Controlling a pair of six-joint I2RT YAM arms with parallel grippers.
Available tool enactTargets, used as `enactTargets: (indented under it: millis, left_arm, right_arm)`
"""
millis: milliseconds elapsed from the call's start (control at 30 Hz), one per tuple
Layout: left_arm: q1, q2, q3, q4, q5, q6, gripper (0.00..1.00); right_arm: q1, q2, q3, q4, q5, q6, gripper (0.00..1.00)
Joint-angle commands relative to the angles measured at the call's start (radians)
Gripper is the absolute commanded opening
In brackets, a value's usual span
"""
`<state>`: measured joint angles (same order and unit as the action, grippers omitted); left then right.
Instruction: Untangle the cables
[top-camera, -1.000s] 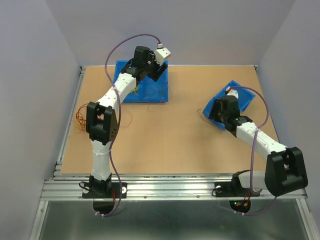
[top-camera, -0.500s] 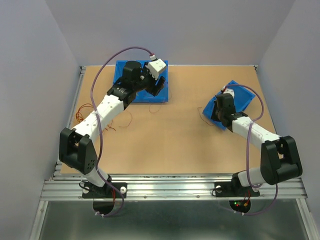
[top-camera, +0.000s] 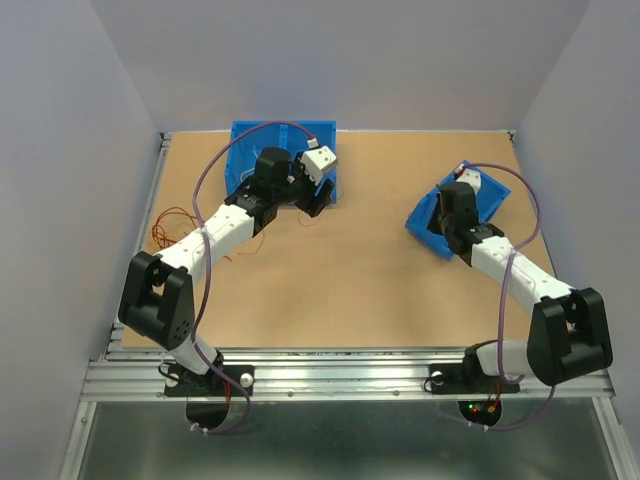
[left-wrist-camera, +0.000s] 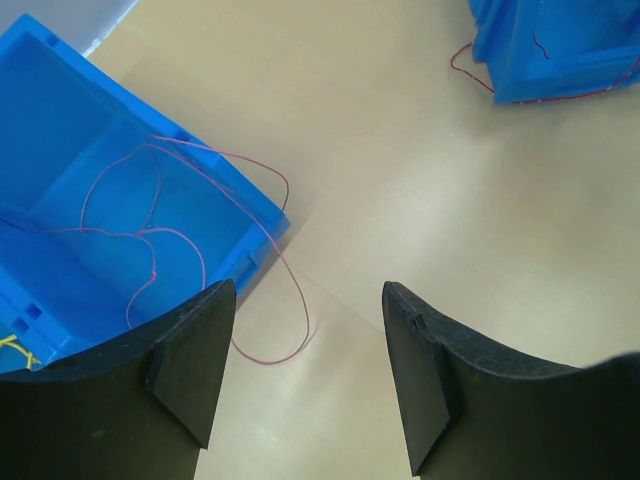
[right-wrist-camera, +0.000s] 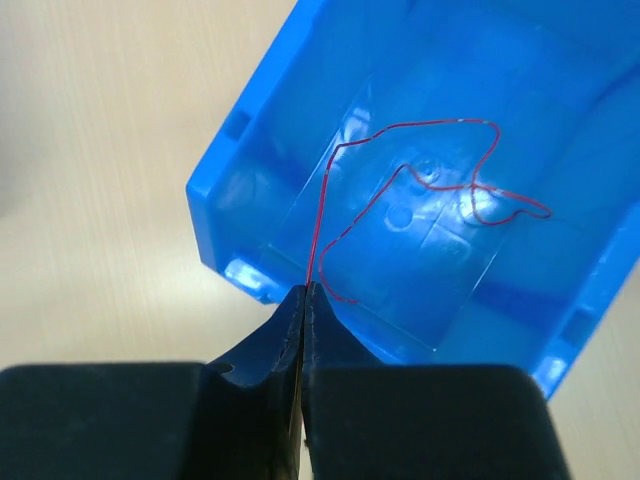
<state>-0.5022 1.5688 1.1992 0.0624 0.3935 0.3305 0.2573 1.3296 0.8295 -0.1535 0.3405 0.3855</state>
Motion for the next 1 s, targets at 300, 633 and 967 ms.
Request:
enactTargets:
  millis: [300,633,967]
  left_arm:
    - [-0.018,0.023,-0.007,0.096,0.001,0.019,0.72]
    - [-0.024,0.054,-0.001,0.088,-0.035,0.039,0.71]
    - [-0.025,0.063,-0.001,0.091,-0.048,0.048,0.71]
  right_arm:
    - [-0.196,0.012,0.201,0.072,0.046,0.067,0.01]
    - [-0.294,0.112,0.253,0.089,0.135,0.105,0.01]
    - [-0.319,-0.052,0.132,0.091,0.189,0.122,0.01]
